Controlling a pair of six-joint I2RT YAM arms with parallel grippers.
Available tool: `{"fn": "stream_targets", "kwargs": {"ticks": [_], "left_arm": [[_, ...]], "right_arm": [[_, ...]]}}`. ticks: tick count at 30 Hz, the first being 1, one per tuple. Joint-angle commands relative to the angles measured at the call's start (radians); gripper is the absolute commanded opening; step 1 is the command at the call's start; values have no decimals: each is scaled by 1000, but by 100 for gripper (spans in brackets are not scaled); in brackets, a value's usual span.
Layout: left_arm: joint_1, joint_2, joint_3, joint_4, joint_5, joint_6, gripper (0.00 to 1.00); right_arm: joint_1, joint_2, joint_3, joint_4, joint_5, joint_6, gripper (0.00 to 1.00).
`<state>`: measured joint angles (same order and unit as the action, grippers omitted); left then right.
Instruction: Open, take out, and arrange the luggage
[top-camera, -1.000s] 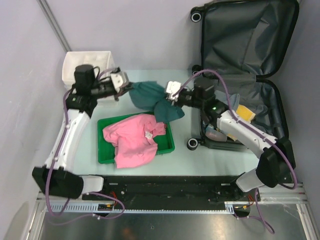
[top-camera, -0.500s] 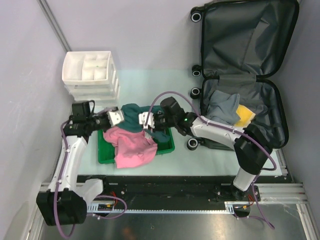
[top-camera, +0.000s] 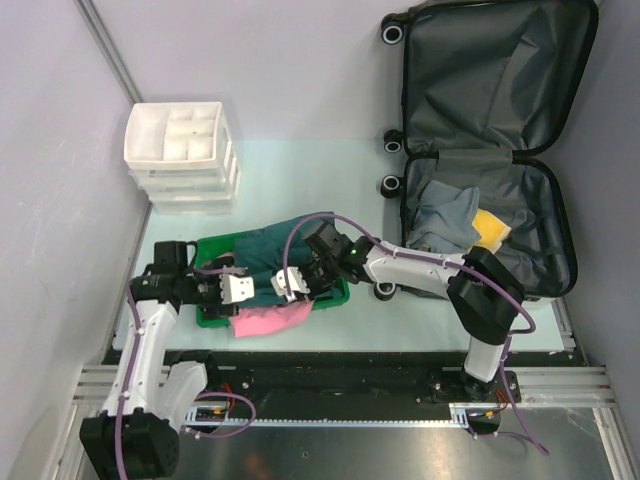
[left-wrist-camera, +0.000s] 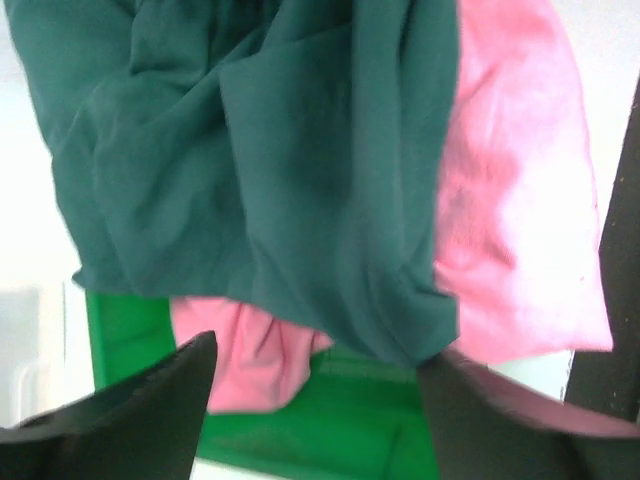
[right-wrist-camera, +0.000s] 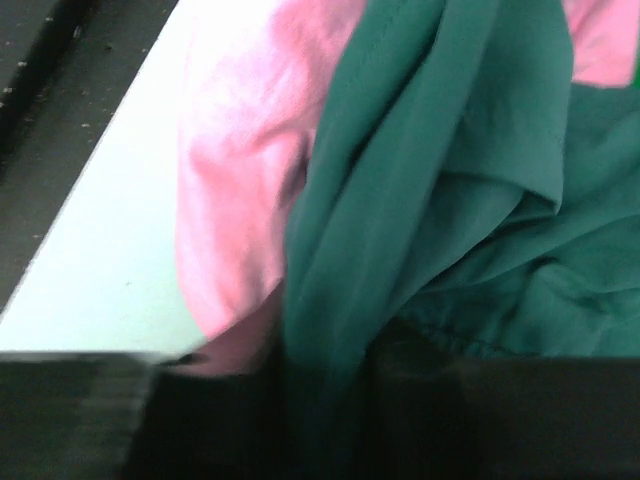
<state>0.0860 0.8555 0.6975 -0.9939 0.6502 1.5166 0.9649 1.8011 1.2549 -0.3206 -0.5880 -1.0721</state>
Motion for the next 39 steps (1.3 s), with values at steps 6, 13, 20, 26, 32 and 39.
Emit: {"fn": "stream_targets", "kwargs": {"ticks": [6, 13, 20, 26, 32, 39], "left_arm": [[24, -21, 256, -69, 57, -210, 100], [5, 180, 572, -68, 192, -524, 100], [-164, 352, 796, -49, 166, -679, 100], [-337, 430, 830, 29, 115, -742, 100], [-434, 502, 861, 70, 78, -789, 100], [-491, 508, 846, 101, 40, -799, 100]], "right_arm": [[-17, -141, 34, -127, -55, 84, 85], [-173, -338, 43, -61, -108, 342, 100], [-526, -424, 64, -149, -14, 586, 96], [-894, -405, 63, -337, -18, 553, 91], [-927, -352, 57, -502, 99, 243, 99], [-878, -278, 52, -469, 166, 48, 99]]}}
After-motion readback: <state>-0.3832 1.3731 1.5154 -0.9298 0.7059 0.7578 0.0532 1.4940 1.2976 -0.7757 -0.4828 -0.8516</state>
